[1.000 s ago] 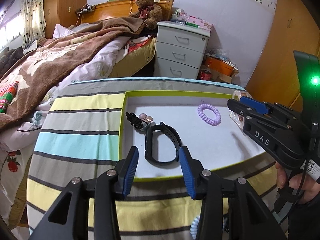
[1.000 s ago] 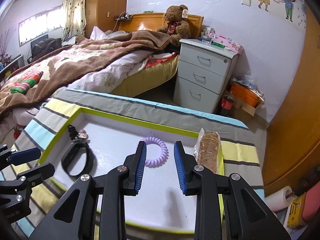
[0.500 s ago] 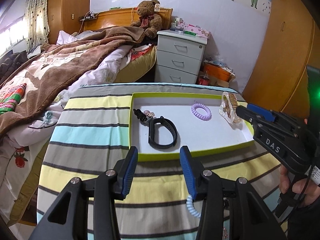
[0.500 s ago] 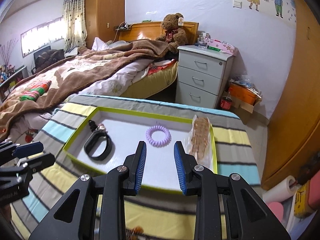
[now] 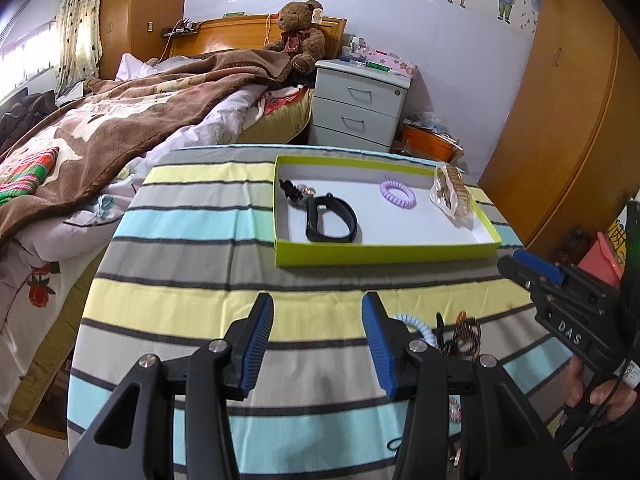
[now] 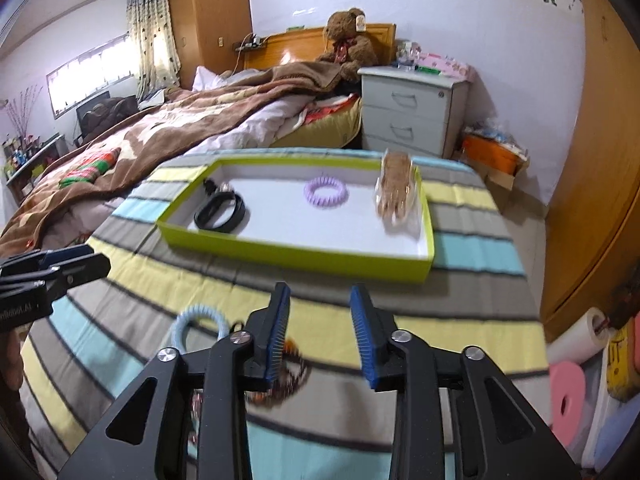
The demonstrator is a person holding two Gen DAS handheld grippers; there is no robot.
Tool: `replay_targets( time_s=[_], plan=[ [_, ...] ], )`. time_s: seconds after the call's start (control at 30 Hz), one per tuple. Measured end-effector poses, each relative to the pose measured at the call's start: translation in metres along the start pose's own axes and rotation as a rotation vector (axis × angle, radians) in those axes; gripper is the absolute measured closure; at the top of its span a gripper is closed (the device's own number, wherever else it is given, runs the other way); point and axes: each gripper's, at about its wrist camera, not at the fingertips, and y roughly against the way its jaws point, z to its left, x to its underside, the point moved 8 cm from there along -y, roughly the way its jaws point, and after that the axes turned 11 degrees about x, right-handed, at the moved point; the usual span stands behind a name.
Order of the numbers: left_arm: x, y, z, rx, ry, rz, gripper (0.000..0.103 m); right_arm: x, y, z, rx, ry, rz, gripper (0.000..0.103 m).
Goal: Organize jewelry
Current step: 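Withdraw both tools from the green box toward the remaining jewelry, then grasp the dark beaded bracelet with the right tool while the left tool grasps the light blue coil tie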
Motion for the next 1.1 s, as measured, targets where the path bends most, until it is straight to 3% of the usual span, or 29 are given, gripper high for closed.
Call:
replay_targets(
  time_s=[0.27, 0.4, 1.1],
  plan=[
    [0.017, 0.001, 0.003, 0.023, 0.011, 0.022, 0.054, 0.028, -0.005, 0.003, -0.059, -0.014, 0.068, 0.062],
    [0.025, 0.002, 0.004, 0.03, 0.015, 0.028, 0.053, 0.038, -0.006, 0.01, -0.091, 0.008, 0.092, 0.05],
    [0.036, -0.004, 0.007, 0.031, 0.031, 0.059, 0.053, 0.046, -0.023, 0.023, -0.089, 0.063, 0.147, 0.05]
  ],
)
